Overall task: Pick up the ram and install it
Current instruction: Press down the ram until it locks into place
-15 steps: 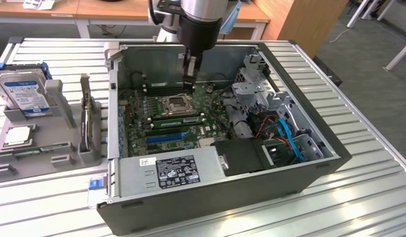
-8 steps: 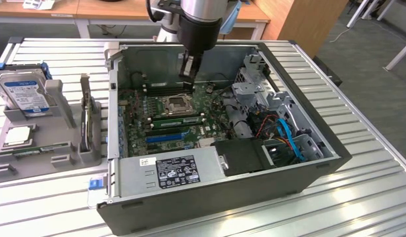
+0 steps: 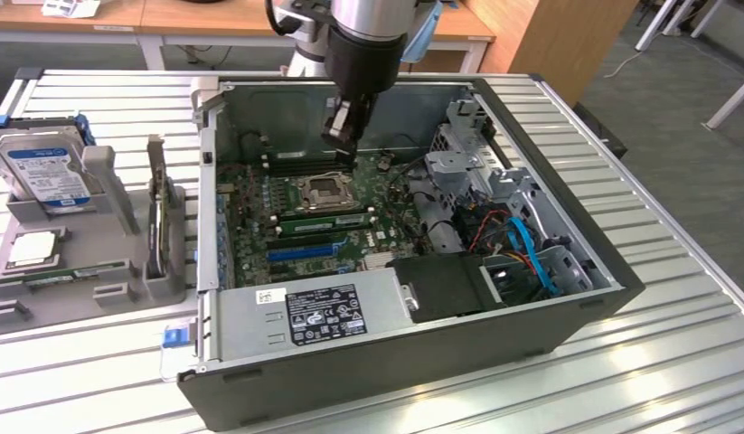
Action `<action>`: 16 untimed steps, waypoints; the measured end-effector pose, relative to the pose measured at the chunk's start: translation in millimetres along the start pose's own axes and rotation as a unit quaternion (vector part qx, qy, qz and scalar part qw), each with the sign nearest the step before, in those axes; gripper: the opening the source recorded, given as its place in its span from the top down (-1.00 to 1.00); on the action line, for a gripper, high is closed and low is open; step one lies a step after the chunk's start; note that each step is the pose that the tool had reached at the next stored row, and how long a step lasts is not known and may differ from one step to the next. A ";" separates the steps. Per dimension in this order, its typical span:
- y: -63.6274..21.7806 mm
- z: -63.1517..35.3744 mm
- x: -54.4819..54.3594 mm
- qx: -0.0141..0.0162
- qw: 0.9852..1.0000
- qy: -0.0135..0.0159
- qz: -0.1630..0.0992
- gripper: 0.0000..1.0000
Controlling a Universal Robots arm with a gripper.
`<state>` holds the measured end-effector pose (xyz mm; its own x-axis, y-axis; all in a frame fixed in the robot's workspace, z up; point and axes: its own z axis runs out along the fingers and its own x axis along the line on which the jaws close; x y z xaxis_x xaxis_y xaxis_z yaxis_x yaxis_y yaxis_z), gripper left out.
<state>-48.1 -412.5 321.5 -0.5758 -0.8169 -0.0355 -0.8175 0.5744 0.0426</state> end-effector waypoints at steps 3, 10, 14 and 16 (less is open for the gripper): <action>0.0 0.1 0.0 0.001 1.000 -0.001 0.023 0.80; 0.0 0.4 0.0 0.003 0.997 -0.003 0.074 0.80; 0.0 0.6 0.0 0.004 0.995 -0.004 0.100 0.80; 0.0 0.7 0.0 0.004 0.993 -0.005 0.114 0.80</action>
<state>-48.1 -412.5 320.8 -0.7459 -0.6651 -0.0355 -0.6660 0.7447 0.0426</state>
